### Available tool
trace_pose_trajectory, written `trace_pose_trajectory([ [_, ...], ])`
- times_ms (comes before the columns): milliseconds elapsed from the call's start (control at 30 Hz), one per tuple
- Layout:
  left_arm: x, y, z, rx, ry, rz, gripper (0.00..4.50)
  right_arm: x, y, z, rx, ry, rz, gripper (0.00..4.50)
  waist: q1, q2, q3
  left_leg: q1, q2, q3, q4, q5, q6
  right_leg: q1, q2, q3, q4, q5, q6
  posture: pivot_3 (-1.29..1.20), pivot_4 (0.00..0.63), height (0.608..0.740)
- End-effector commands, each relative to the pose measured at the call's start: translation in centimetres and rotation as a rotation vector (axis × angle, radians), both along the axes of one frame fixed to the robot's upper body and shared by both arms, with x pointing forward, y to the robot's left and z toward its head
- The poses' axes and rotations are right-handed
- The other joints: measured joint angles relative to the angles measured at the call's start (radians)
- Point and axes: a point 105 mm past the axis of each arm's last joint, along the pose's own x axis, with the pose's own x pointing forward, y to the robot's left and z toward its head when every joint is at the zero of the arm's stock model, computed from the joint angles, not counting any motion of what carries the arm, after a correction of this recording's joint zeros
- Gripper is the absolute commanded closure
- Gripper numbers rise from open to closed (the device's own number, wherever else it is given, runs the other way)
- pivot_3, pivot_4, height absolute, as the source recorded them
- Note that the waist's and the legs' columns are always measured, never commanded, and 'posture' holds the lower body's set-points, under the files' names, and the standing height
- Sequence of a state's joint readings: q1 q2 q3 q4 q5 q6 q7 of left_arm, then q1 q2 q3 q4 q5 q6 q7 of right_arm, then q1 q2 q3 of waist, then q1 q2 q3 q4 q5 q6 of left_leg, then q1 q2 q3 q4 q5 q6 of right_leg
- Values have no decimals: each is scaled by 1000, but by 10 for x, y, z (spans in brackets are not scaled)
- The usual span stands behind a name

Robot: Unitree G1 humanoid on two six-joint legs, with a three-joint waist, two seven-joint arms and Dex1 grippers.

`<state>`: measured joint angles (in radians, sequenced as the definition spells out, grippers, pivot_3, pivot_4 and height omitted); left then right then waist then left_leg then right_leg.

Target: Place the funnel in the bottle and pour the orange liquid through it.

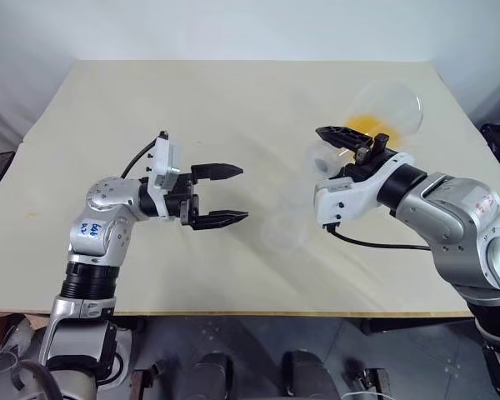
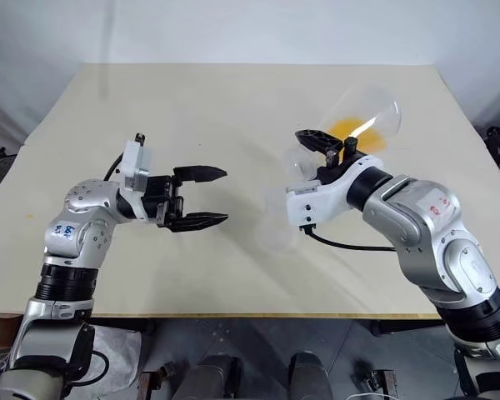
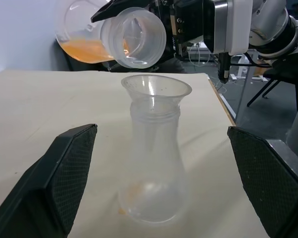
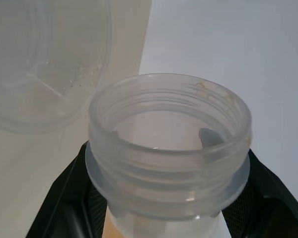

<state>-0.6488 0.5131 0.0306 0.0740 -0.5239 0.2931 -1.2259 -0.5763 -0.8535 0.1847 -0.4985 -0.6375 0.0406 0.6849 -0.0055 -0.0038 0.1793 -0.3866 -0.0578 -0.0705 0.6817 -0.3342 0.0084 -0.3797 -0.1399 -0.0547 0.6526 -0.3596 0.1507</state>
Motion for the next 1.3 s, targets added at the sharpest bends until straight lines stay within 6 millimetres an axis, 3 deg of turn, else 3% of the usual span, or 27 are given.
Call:
trace_pose_trajectory([
  [33,-6,3,7,-13,-31,-14,0,-4,-6,17,-10,-93,-16,2032,0,0,0,0,0,0,0,0,0,0,0,0,0,0,0,0,150,740],
  [1300,-11,18,7,-19,-24,7,0,-2,-7,20,-85,-142,9,2032,0,0,0,0,0,0,0,0,0,0,0,0,0,0,0,0,150,740],
])
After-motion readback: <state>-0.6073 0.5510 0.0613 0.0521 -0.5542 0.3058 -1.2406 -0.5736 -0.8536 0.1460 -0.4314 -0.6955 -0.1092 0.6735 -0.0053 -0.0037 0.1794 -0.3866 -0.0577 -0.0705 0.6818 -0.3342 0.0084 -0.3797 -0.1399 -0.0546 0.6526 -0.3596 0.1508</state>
